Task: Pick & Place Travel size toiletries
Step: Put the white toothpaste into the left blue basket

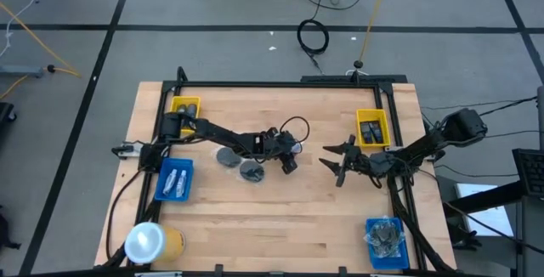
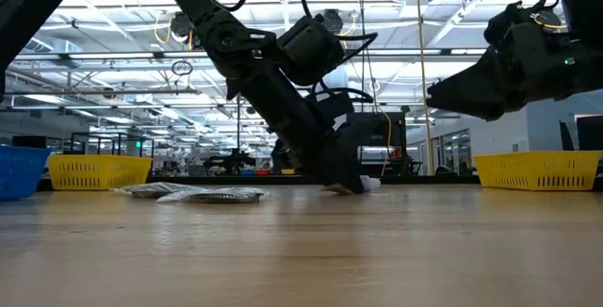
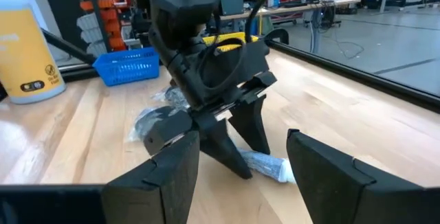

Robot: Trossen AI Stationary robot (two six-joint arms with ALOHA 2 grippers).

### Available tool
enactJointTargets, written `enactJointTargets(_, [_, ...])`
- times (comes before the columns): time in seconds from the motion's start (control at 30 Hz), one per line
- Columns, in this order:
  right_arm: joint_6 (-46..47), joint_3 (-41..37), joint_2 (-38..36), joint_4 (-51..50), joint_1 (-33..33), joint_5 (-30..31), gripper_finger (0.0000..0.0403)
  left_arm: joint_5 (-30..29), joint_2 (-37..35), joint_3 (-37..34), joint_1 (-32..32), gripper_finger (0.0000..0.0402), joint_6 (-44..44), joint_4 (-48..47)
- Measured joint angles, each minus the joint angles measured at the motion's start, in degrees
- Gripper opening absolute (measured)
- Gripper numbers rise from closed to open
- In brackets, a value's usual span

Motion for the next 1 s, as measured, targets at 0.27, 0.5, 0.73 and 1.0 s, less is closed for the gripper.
enactJointTargets(0.27, [8.2,0.0,0.0,-2.2,0.3,-0.1,0.0212,0.2,-0.1,0.0,-0.3,0.006,2.1,-0.7])
enactJointTargets(0.5, [12.2,0.1,0.0,-6.3,2.3,0.1,0.0212,0.6,-6.9,0.0,-2.0,0.0016,5.9,-10.1])
enactJointTargets(0.73, [7.8,1.4,0.0,-6.1,2.3,0.4,0.0212,2.7,-21.2,0.0,-6.5,0.0033,1.9,-32.2])
enactJointTargets(1.0, [7.1,1.5,0.0,-6.1,2.3,0.3,0.0212,6.3,-33.6,0.0,-15.0,0.0024,-24.6,-67.3])
